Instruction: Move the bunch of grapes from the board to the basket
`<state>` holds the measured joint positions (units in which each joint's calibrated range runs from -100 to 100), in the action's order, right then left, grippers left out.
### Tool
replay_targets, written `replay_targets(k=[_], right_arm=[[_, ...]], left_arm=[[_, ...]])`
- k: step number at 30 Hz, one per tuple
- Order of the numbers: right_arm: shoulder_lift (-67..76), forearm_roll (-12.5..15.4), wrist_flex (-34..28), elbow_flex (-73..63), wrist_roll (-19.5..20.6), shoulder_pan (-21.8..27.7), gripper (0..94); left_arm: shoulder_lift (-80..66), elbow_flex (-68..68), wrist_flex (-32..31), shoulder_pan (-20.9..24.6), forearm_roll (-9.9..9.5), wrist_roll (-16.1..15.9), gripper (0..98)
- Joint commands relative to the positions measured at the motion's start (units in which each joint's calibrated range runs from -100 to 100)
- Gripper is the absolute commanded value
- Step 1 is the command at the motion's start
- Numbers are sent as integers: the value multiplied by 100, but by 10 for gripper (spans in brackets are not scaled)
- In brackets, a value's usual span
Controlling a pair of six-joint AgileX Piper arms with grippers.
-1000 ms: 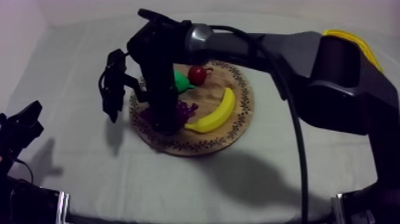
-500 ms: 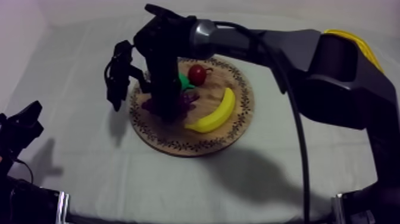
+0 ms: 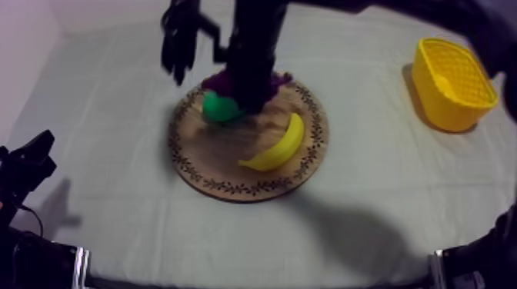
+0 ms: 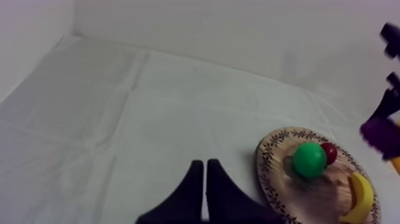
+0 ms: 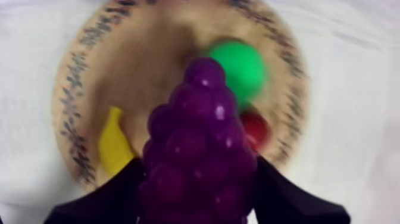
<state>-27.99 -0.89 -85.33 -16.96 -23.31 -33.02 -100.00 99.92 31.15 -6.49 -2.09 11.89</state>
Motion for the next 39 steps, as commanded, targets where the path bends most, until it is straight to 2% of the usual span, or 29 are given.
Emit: replay_targets(k=[1,9,19,31,39], right_arm=[[845,-33,203,248,55,194,350],[1838,-237,836,645,387,884,359],[2243,-445,1390,830,871,1872,356],[2005,-901,2368,1112,2066,3123,357],[1891,-1188,2698,1657,2575,3699,358]], left_arm=[[0,-4,-3,1,-4,1,1],[0,-4,-3,1,-4,1,1],[0,-4,-3,1,-4,1,1],[0,-4,-3,1,-4,1,1],[0,-4,-3,1,-4,1,1]])
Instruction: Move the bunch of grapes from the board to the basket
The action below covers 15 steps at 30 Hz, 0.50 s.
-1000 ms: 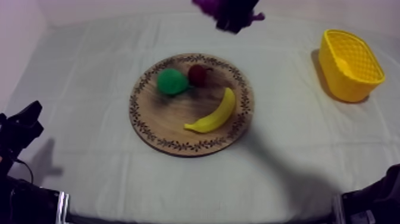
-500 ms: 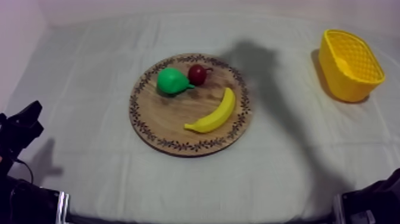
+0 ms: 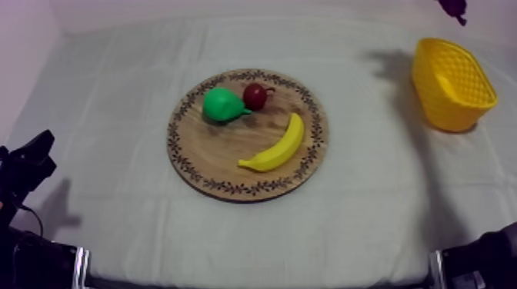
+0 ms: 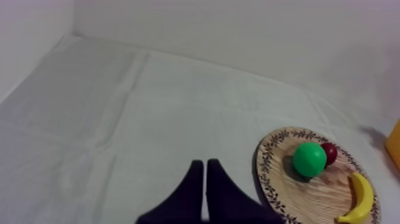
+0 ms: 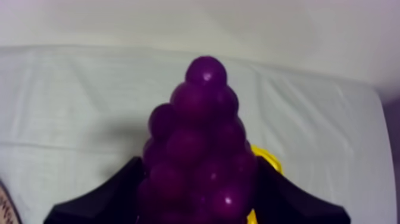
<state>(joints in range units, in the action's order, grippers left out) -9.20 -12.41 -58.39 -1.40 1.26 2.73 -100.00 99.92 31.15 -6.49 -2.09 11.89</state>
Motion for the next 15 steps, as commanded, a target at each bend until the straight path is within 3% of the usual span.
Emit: replay_targets(k=[1,6,15], right_arm=[[24,-58,26,194,142,193,358],[70,19,104,697,-29,489,357],[89,642,1,1768,-983,794,351]], left_arm=[[0,-4,-3,1,-4,1,1],[0,-4,-3,1,-4,1,1],[0,-4,-3,1,-4,1,1]])
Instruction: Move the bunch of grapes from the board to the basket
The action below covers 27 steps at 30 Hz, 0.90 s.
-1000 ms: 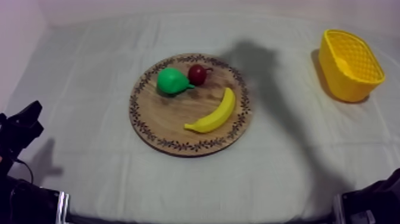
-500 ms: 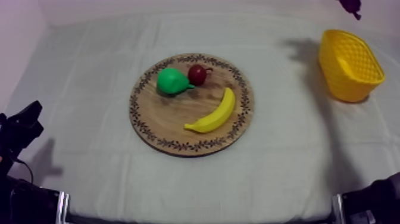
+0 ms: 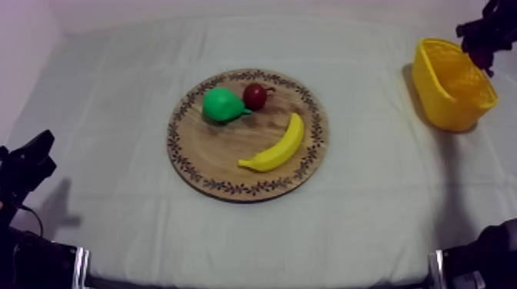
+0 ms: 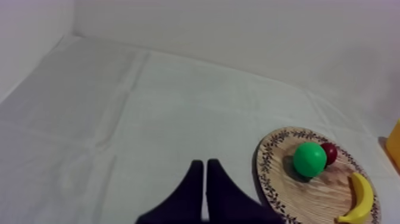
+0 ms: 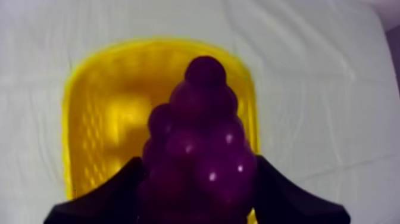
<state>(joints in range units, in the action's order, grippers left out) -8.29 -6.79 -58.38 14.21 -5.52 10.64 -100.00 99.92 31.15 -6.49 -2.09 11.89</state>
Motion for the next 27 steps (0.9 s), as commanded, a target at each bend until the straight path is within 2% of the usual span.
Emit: replay_targets(k=[1,8,10,12,15,18,22,27], right_arm=[[-17,116,5,294,-349,9,351],[-362,573,13,413,-834,44,383],[-507,685,12,299,-900,66,420],[-635,755,-5,161,-927,102,502],[-764,806,-5,-12,-931,167,631],[-847,830,13,-137,-954,198,697],[-896,822,31,-251,-908,172,719],[-615,770,145,-143,-847,89,703]], left_arm=[[0,-4,-3,1,-4,1,1],[0,-4,-3,1,-4,1,1],[0,-4,-3,1,-4,1,1],[0,-4,-3,1,-4,1,1],[0,-4,-3,1,-4,1,1],[0,-4,-3,1,-4,1,1],[0,-4,-3,1,-4,1,1],[0,-4,-3,1,-4,1,1]])
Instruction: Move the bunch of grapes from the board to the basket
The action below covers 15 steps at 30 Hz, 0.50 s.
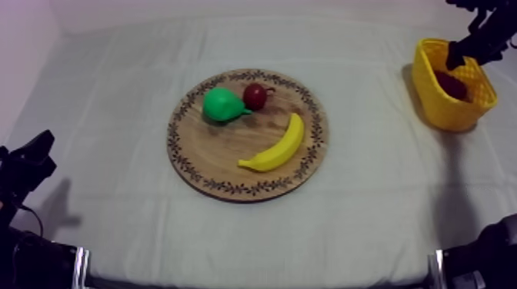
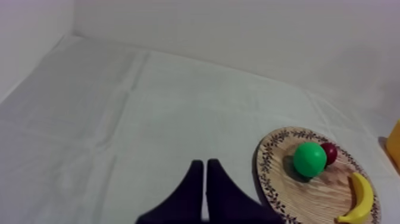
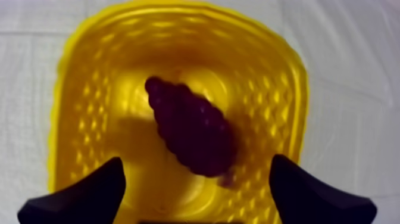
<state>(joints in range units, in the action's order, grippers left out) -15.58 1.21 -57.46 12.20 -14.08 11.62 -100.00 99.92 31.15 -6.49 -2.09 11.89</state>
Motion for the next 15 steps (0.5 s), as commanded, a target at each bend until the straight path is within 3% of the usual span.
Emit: replay_targets(k=[1,15], right_arm=[[224,-43,106,130,20,-24,696],[2941,-225,1728,2404,117,76,546]], left_arm=[[0,-4,-3,1,-4,1,1],[0,-4,-3,1,-4,1,1]])
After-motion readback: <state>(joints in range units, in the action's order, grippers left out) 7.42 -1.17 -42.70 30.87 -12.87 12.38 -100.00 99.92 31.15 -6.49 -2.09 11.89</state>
